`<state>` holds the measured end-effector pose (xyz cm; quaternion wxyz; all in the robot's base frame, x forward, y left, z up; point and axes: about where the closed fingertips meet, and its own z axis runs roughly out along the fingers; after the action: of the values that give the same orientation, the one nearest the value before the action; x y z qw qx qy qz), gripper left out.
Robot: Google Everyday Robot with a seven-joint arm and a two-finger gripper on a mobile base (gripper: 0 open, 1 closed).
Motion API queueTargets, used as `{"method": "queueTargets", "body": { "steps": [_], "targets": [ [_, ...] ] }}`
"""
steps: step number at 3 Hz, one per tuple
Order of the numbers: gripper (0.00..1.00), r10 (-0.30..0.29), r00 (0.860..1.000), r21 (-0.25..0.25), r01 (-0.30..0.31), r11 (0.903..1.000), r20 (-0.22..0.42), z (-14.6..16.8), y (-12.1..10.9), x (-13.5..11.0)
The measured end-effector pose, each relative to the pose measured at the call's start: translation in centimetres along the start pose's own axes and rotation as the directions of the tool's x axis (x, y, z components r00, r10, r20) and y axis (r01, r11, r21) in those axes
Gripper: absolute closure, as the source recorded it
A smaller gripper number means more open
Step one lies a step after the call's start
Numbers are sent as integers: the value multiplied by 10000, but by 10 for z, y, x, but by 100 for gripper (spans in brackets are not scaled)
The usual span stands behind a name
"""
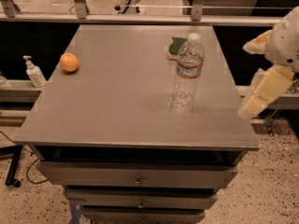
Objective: Move water bottle near orange
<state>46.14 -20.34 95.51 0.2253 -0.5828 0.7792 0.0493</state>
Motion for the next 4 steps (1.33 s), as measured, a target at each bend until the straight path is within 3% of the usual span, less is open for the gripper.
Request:
{"method": "queueTargets", "body": {
  "steps": [1, 2, 3, 4],
  "targets": [
    [0, -30, 9825, -292, 86, 9995, 1860, 26, -5, -24],
    [0, -326, 9317, -246, 445, 9987, 3618, 42, -12, -55],
    [0, -518, 8560, -241, 748, 9969, 5143, 54, -14, -85],
    [18, -416, 7852, -338, 794, 9963, 6178, 69, -14, -104]
  ]
}}
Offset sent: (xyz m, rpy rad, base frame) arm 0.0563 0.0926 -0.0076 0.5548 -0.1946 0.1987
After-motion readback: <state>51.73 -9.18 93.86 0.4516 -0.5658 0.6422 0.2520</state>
